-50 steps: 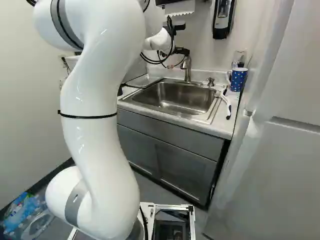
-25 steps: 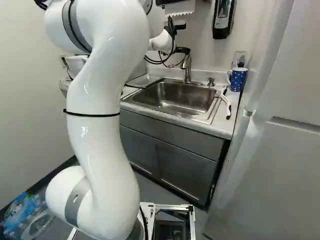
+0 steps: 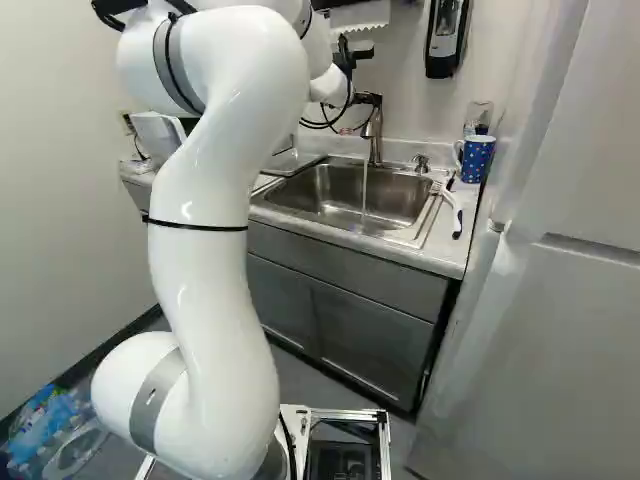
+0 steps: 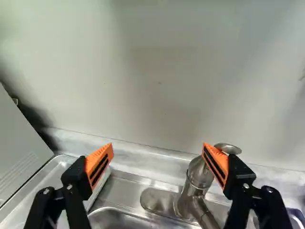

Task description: Rinse the cup and place it in the tray

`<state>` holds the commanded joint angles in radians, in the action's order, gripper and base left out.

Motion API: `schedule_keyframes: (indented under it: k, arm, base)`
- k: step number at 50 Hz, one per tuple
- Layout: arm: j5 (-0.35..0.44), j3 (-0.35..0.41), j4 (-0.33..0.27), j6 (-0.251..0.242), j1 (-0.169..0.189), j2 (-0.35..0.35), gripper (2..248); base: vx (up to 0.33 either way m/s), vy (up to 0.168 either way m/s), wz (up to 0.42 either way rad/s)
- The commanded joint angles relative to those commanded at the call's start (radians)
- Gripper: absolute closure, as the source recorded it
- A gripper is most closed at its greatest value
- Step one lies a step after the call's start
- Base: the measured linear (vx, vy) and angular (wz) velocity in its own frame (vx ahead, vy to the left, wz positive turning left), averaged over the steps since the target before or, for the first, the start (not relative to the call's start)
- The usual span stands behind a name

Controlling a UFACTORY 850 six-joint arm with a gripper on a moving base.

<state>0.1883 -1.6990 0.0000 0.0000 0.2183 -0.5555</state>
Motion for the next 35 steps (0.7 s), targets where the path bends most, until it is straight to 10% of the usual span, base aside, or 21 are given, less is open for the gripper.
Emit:
schedule_keyframes:
  k: [35]
  arm:
    - [0.0,0.054,0.0,0.0,-0.008,0.043,3]
  base:
    - [0.0,0.0,0.0]
